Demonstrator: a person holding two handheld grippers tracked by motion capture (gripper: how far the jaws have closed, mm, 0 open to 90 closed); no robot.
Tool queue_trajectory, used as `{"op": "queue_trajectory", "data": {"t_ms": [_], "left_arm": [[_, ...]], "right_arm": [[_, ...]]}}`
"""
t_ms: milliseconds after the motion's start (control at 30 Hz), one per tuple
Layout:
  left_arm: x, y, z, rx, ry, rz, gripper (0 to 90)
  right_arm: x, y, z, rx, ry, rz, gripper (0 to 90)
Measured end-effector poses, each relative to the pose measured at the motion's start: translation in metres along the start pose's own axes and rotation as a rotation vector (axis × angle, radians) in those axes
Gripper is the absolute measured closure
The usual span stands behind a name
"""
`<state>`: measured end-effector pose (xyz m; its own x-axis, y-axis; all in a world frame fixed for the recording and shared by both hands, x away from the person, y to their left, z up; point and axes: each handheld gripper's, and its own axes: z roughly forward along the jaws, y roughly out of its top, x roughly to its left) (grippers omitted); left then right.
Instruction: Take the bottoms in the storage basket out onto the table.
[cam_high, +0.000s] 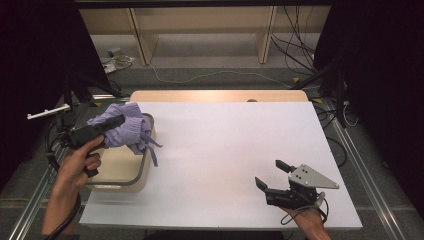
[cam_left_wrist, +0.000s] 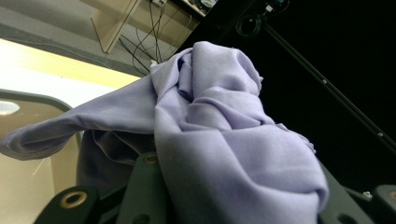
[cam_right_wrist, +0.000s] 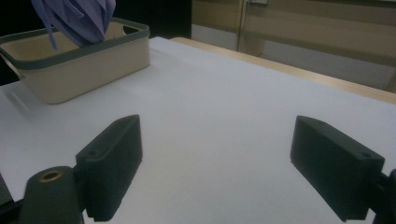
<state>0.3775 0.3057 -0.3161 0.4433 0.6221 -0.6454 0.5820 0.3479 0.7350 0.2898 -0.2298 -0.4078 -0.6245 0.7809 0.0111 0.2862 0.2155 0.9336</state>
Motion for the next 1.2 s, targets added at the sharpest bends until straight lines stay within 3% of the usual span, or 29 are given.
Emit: {"op": "queue_trajectory", "data": {"t_ms": [800, 1200], "left_arm": [[-0.019, -0.005, 0.012, 0.008, -0.098, -0.008, 65.2], [-0.034, -0.012, 0.026, 0.047, -0.136, 0.010, 65.2]], "right_arm": [[-0.001, 0.000, 0.000, -0.005, 0.002, 0.012, 17.7], [-0.001, 0.000, 0.000, -0.005, 0.003, 0.015, 17.8]]}}
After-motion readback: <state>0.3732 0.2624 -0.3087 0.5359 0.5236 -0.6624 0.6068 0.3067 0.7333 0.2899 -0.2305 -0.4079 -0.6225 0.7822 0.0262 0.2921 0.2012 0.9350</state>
